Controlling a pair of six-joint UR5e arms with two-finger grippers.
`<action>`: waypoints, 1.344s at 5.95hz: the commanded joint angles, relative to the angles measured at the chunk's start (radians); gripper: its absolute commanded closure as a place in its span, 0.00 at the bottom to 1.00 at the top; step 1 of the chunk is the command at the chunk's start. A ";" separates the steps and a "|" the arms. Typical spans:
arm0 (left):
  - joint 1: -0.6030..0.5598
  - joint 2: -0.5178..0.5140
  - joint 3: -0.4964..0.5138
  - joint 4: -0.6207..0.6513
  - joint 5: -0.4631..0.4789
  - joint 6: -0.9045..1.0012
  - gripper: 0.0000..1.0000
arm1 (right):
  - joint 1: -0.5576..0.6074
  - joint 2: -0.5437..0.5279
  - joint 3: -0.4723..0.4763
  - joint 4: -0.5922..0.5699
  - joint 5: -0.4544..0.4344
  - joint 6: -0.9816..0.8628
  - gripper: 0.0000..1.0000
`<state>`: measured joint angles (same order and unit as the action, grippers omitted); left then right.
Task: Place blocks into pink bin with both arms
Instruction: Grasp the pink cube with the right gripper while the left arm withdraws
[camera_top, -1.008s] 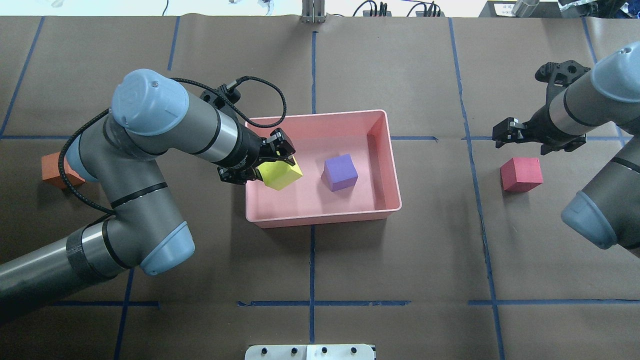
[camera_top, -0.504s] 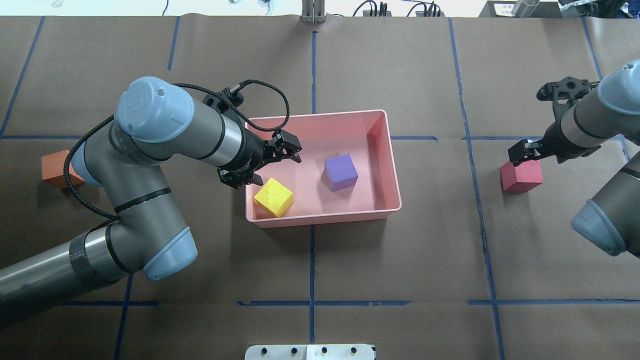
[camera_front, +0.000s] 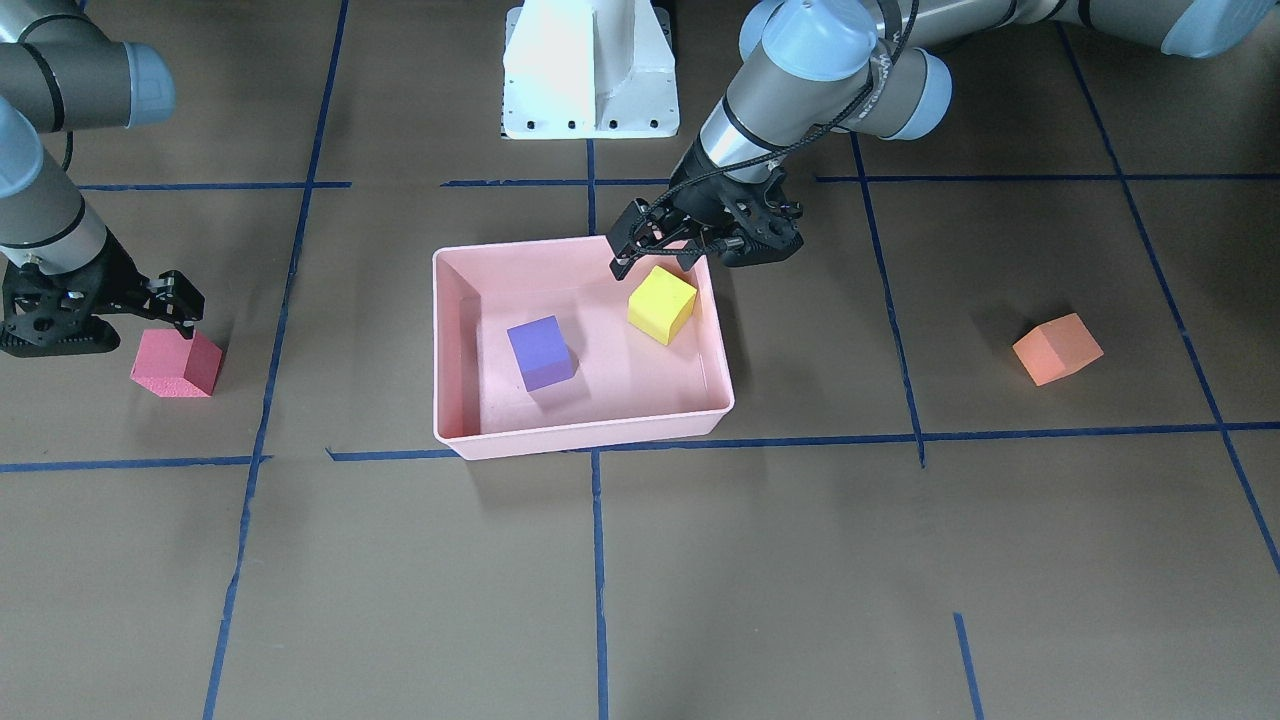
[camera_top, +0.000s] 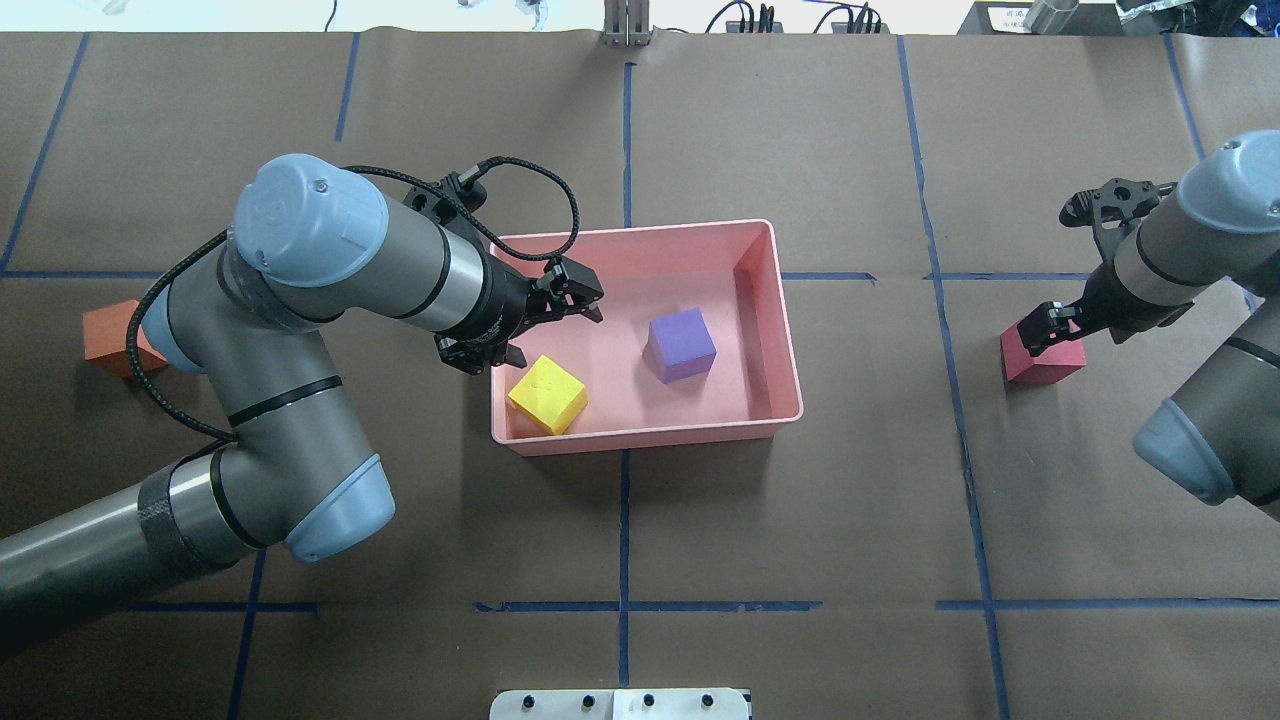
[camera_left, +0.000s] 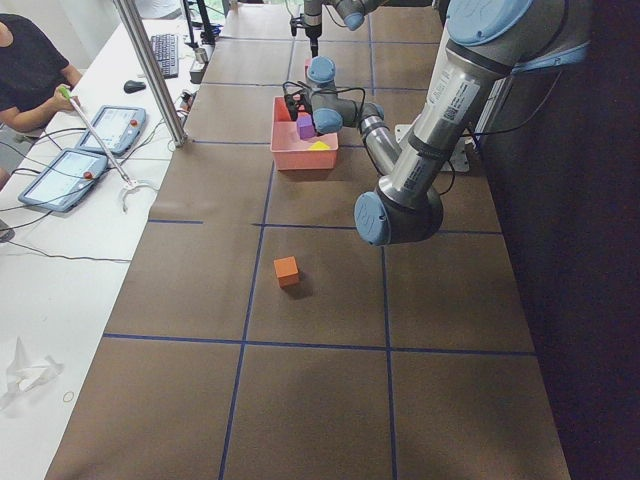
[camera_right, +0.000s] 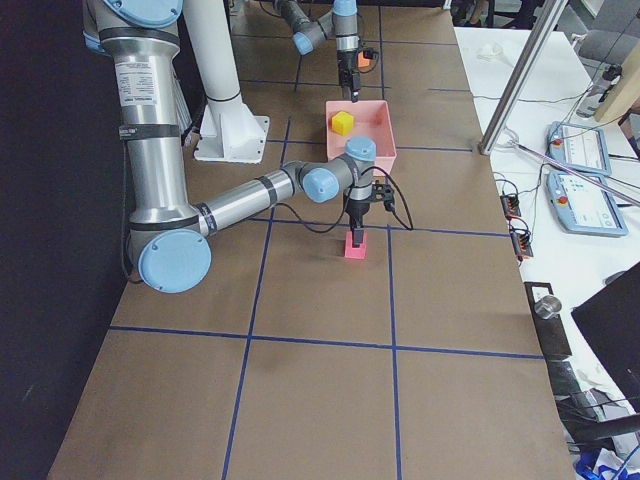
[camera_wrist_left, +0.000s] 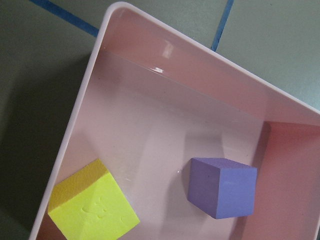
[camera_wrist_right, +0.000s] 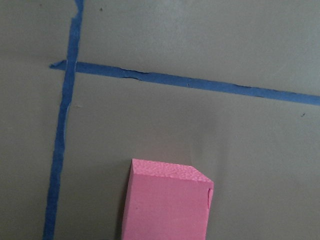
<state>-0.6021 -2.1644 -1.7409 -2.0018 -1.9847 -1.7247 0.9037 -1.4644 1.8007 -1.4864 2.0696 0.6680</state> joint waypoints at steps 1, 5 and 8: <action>0.001 0.000 -0.005 0.002 0.003 -0.001 0.00 | 0.000 0.034 -0.062 0.000 0.052 -0.004 0.00; -0.002 0.003 -0.075 0.002 0.061 0.007 0.00 | -0.002 0.073 -0.139 0.000 0.059 -0.002 0.03; -0.034 0.242 -0.300 0.000 0.152 0.352 0.00 | -0.002 0.090 -0.127 0.000 0.070 0.025 1.00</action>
<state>-0.6293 -2.0505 -1.9397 -2.0000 -1.8375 -1.5231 0.9020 -1.3807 1.6679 -1.4864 2.1392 0.6888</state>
